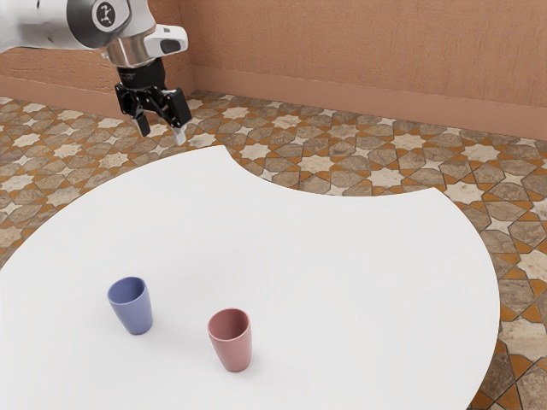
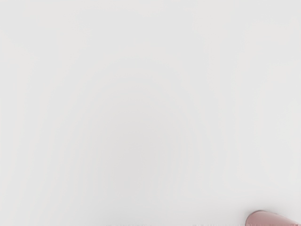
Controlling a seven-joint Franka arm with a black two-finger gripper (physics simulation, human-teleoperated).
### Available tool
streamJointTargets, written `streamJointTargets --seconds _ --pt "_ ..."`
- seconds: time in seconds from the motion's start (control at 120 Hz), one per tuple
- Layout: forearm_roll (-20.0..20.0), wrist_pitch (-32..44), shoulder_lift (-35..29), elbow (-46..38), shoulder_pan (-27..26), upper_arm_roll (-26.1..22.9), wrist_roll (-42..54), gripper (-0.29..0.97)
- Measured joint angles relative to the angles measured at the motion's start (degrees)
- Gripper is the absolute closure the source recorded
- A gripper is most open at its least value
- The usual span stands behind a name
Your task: Place the left cup onto the right cup
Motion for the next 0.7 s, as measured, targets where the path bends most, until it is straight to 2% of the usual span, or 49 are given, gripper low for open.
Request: streamJointTargets --seconds 0.492,0.7 --pt "-0.03 -0.03 0.08 -0.06 -0.01 -0.04 0.84 0.00" --pt "-1.78 0.30 -2.18 -6.81 0.01 -0.04 0.97 0.00"
